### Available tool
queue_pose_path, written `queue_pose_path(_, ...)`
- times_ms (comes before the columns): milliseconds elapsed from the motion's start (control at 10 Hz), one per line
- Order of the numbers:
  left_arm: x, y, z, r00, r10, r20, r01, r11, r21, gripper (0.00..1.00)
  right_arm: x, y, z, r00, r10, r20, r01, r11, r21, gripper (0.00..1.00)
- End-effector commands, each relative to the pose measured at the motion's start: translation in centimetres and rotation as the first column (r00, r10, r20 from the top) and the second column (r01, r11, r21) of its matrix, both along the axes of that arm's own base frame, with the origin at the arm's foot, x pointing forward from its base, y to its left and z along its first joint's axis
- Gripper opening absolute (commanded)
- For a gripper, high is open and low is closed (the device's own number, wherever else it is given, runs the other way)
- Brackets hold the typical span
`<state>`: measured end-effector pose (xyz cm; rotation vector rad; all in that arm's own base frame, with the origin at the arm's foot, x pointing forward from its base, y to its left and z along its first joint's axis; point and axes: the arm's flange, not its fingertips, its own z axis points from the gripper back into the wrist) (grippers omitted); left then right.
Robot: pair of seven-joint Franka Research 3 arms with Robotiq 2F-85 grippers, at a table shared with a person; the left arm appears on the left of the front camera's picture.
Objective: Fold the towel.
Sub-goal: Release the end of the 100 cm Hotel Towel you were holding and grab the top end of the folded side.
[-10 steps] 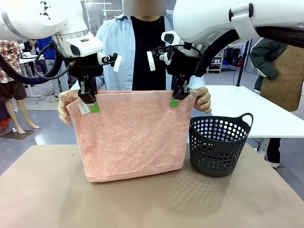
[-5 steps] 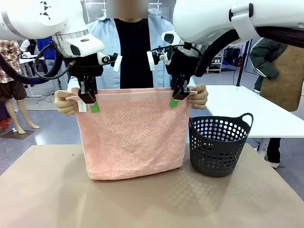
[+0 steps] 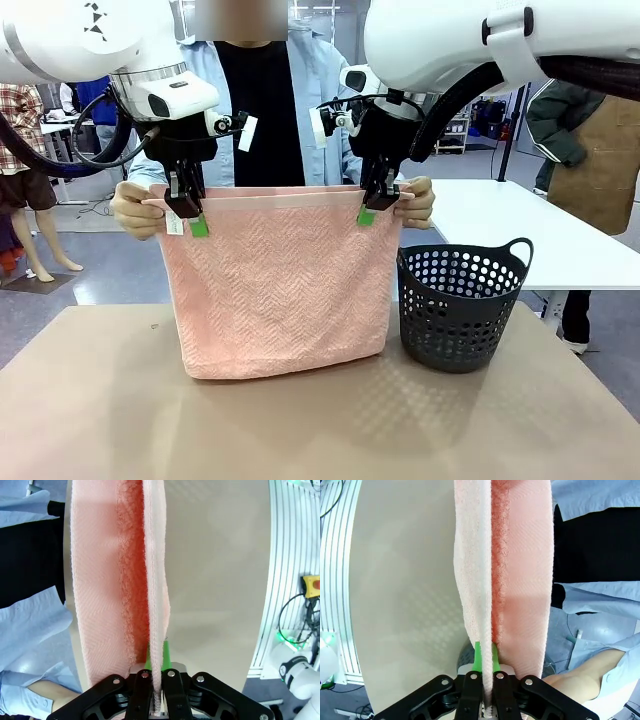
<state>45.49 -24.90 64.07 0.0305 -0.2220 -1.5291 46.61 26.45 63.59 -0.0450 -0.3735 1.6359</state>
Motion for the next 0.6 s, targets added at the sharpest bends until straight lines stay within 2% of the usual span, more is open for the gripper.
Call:
queue_pose_path(0,0.03,0.11,0.04,1.000,0.002,-0.001,-0.002,1.000,-0.004,0.00,0.06,-0.04,-0.04,1.000,0.009,0.008,-0.009,1.000,0.000,0.00)
queue_pose_path(300,0.03,0.11,0.04,1.000,0.002,-0.001,-0.002,1.000,-0.004,0.00,0.06,-0.04,-0.04,1.000,0.009,0.008,-0.009,1.000,0.000,0.00)
queue_pose_path(400,0.00,0.00,0.00,1.000,0.000,0.000,0.000,1.000,0.000,0.20,0.00,0.00,0.00,1.000,0.000,0.000,0.000,1.000,0.000,0.02)
queue_pose_path(500,-0.14,0.01,0.11,1.000,-0.002,0.010,0.002,1.000,0.002,0.40,-0.08,-0.04,0.09,1.000,-0.002,0.003,0.002,1.000,0.001,0.41)
